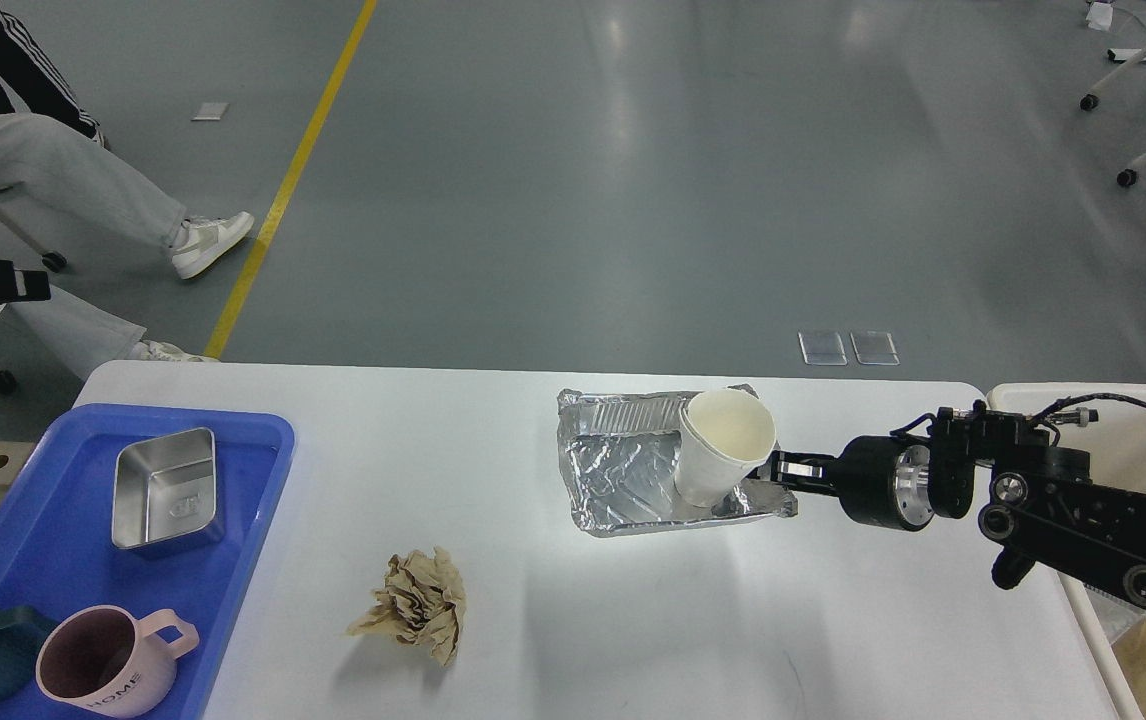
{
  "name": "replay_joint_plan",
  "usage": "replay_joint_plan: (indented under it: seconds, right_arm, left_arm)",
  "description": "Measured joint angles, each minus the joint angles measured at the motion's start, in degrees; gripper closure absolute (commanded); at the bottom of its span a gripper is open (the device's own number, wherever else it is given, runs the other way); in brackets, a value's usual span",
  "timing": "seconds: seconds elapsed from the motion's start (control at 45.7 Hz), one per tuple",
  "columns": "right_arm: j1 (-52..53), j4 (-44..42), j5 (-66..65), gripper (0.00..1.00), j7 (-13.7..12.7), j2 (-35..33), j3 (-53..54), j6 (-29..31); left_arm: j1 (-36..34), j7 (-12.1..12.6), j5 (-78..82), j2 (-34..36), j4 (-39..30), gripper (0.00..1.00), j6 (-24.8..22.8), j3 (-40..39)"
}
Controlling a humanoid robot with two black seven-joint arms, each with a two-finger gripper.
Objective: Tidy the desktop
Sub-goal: 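Raise the left arm and bring it back toward the table, then grasp the crumpled brown paper with the left gripper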
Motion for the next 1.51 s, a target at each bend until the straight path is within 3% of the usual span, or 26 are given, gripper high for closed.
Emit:
replay_joint_plan:
  seconds: [0.131, 0.438, 0.569, 0.744, 0.832, 1.116, 1.335, 1.51]
  right_arm:
    - [0.0, -0.1, 0.0, 1.0, 0.0, 0.1, 0.0, 0.0]
    - [0.2, -0.1, 0.0, 1.0, 0.0, 0.3, 0.0, 0.0]
    - [0.2, -0.1, 0.0, 1.0, 0.0, 0.1, 0.0, 0.0]
    - [0.0, -0.1, 0.1, 1.0, 0.0, -0.1, 0.0, 0.0]
    - [0.0, -0.1, 0.1, 1.0, 0.0, -0.3, 0.0, 0.0]
    - [0.0, -0.3, 0.2, 1.0, 0.0, -0.4, 0.0, 0.0]
    - [0.3, -0.3, 0.3, 1.0, 0.0, -0.5, -0.1, 0.0]
    - [0.0, -0.3, 0.3, 1.0, 0.1, -0.6, -0.1, 0.0]
  left_arm:
    - [-0.1, -0.1, -0.1, 4.3, -0.4, 0.36, -4.4, -1.8]
    - [0.3, -0.1, 0.1, 5.4, -0.3, 0.36, -5.4, -1.9]
    - [2.4, 0.1, -0.1, -0.8, -0.2, 0.35, -3.3, 0.5]
    - [11.9, 0.8, 0.4, -15.1, 1.2, 0.23, 7.4, 2.8]
    - [15.2, 1.5, 0.4, -21.5, 1.9, 0.21, 10.0, 2.7]
    - [20.7, 4.1, 0.5, -36.0, 2.2, 0.16, 10.8, 3.1]
    - [25.1, 6.8, 0.7, -39.4, 3.0, 0.13, 10.4, 3.3]
    - [29.2, 7.1, 0.7, -43.5, 9.8, 0.13, 10.9, 3.0]
